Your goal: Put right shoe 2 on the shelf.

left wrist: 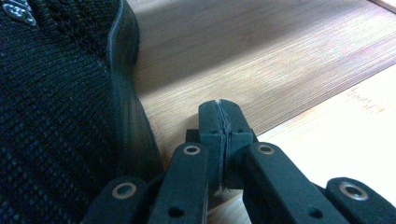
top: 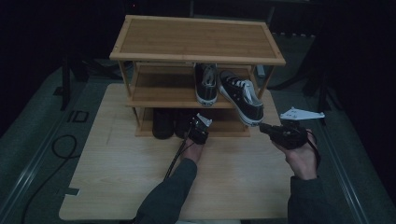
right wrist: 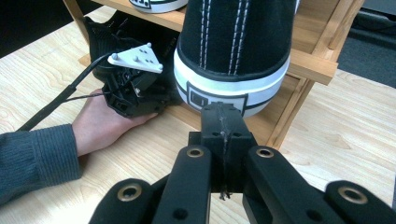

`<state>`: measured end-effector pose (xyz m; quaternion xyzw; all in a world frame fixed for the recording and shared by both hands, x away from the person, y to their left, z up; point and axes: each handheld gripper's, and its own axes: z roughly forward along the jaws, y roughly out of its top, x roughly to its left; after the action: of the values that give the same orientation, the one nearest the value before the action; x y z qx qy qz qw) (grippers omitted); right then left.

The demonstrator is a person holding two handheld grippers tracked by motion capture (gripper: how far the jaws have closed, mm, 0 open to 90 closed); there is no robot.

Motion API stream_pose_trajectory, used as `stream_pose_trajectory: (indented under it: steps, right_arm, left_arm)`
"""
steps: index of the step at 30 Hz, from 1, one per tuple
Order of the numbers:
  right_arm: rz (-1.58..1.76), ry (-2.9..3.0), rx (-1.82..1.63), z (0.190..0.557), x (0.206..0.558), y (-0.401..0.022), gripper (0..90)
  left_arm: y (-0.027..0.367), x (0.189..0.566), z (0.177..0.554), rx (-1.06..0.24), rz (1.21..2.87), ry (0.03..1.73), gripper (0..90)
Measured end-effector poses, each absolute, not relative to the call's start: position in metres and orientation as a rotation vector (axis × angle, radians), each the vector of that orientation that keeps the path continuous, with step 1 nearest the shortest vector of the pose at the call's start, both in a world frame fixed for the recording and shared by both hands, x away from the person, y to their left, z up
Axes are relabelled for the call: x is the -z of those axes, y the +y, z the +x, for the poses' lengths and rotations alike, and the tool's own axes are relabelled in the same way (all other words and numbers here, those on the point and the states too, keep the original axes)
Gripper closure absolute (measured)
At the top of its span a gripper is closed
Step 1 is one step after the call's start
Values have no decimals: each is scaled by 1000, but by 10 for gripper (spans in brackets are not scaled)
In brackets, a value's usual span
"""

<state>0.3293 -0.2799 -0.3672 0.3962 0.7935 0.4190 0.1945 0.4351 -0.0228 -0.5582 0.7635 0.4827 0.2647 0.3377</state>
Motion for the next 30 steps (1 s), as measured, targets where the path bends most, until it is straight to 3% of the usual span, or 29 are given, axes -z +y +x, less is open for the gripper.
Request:
stream_pose_trajectory:
  steps: [30]
  right_arm:
    - [1065,2255,-1231,333,366,-264,900]
  left_arm:
    - [-23,558,435,-692,1989,1260,891]
